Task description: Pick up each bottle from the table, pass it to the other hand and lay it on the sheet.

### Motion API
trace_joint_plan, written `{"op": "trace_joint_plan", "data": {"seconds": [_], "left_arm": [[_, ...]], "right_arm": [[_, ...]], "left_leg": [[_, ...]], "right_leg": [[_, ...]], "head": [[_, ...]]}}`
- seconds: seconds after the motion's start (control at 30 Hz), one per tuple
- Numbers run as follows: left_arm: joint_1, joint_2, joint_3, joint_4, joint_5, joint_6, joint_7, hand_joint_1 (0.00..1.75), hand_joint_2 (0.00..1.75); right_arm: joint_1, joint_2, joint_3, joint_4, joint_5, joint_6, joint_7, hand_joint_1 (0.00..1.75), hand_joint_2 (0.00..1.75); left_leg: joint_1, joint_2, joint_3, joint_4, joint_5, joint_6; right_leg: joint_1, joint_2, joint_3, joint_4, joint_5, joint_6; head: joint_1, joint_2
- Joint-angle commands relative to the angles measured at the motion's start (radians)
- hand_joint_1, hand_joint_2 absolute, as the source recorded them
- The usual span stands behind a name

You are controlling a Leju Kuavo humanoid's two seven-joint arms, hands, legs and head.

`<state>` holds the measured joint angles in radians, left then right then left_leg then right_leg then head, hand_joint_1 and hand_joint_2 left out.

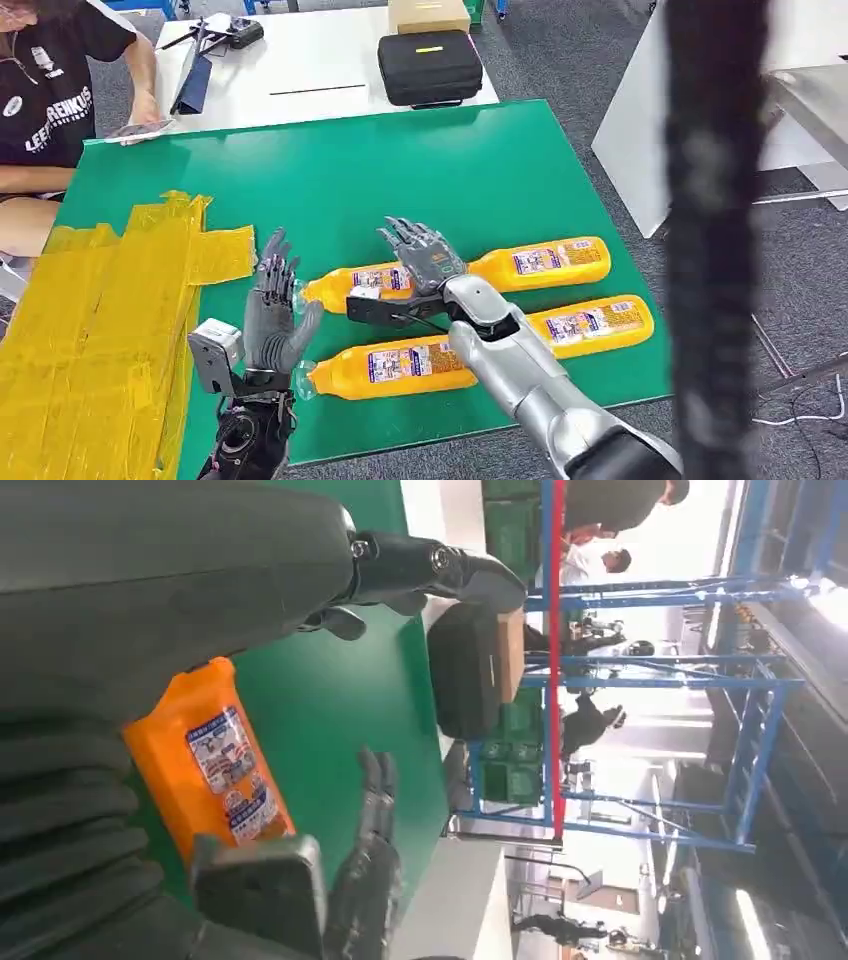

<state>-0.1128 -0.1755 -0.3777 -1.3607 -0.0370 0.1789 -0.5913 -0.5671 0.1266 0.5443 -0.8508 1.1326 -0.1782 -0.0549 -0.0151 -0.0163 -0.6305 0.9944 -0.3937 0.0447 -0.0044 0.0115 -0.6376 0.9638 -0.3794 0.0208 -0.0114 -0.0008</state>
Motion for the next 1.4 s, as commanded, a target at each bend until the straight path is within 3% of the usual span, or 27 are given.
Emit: {"op": "trace_joint_plan", "data": {"seconds": [0.03,0.3,0.67,1.4], "left_arm": [[-0.036,0.007,-0.001,0.045,0.003,0.0,0.002,0.0,1.75],[-0.047,0.001,0.006,0.063,0.015,0.016,-0.013,0.0,1.75],[-0.071,-0.002,-0.004,0.081,0.026,0.027,-0.006,0.0,1.75],[-0.089,-0.007,-0.025,0.11,0.032,0.021,-0.004,0.0,1.75]], "right_arm": [[-0.071,0.013,0.04,0.139,-0.004,0.008,-0.005,0.0,1.75],[-0.105,0.044,0.047,0.235,-0.013,0.028,-0.027,0.0,1.75],[-0.182,0.067,0.026,0.42,-0.016,0.07,0.086,0.0,1.75],[-0.184,0.058,0.004,0.459,-0.024,0.06,0.1,0.0,1.75]], "left_leg": [[0.001,0.001,0.004,0.0,-0.002,-0.003],[0.001,0.002,0.008,0.001,-0.004,-0.004],[0.001,0.001,0.008,0.001,-0.004,-0.004],[0.001,0.0,0.007,0.001,-0.003,-0.003]], "right_leg": [[0.001,0.0,0.004,0.0,-0.002,0.0],[0.001,0.0,0.008,0.001,-0.004,-0.001],[0.001,-0.001,0.008,0.001,-0.004,0.0],[0.001,-0.002,0.007,0.001,-0.004,0.0]], "head": [[0.0,0.0],[0.0,0.0],[0.0,0.0],[0.0,0.0]]}}
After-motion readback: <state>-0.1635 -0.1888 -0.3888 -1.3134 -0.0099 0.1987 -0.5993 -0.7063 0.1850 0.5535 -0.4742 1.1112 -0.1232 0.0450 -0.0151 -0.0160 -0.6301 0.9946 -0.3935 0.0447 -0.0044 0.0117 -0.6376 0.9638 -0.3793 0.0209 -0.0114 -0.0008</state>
